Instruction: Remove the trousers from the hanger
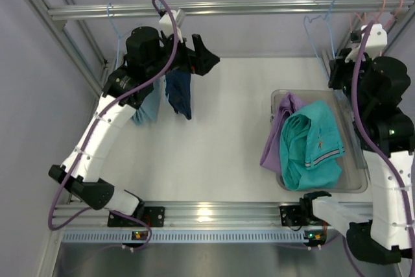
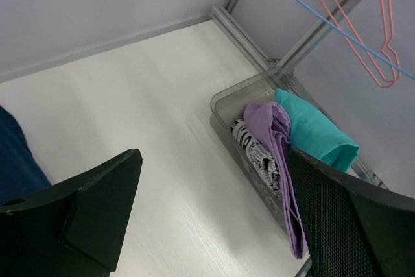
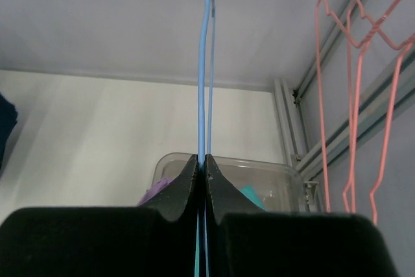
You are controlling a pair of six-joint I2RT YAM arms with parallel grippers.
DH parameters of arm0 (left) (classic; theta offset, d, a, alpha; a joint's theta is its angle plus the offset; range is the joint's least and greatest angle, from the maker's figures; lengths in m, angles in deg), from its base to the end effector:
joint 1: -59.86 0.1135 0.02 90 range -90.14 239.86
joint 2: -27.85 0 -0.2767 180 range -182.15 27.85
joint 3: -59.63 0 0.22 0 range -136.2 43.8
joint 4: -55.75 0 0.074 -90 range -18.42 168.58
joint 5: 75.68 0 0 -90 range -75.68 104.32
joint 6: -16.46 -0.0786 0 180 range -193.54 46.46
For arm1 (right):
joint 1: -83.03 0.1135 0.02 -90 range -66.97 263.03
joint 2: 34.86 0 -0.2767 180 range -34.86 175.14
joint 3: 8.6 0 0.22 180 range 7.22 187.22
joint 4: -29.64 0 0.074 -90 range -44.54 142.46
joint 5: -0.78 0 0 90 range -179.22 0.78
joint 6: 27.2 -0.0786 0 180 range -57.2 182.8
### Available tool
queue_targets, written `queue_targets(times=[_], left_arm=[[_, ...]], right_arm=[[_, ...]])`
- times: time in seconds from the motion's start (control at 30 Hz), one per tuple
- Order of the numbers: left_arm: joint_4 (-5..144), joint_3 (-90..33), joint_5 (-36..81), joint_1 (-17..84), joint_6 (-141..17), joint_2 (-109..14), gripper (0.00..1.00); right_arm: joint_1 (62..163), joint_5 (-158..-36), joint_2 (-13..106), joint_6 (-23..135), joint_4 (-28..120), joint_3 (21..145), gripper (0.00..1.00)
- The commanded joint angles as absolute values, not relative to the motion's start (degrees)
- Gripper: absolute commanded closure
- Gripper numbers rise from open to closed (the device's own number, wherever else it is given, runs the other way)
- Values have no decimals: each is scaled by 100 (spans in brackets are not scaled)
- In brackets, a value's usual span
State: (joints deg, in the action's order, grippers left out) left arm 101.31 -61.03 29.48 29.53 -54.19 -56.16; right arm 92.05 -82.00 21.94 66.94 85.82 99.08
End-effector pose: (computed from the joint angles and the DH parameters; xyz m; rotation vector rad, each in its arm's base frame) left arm 0.2621 -0.1772 0.4968 0.3738 1.7609 -0.8587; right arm 0.1582 0.0151 0.5017 -0.0954 1.6600 -0.0402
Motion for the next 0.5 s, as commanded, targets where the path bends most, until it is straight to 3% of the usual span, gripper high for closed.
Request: queue_targets(times=[0.0, 0.17, 0.33, 0.47], left_arm=[[10374, -6324, 3040, 3155, -5517, -5512, 1], [10786, -6325, 3022, 3436, -5623, -5442, 1], [11086, -6220, 3242, 3770, -5596, -5363, 1], [11086, -6052, 3137, 4008, -5754, -5012, 1]], right_arm=[[8448, -8833, 2375, 6729, 7957, 10258, 100], [6989, -10414, 2543, 6570, 7799, 10153, 100], [6151, -12232, 2526, 6702, 7579, 9565, 100], [5957, -12430, 2631, 6992, 7526, 9100, 100]])
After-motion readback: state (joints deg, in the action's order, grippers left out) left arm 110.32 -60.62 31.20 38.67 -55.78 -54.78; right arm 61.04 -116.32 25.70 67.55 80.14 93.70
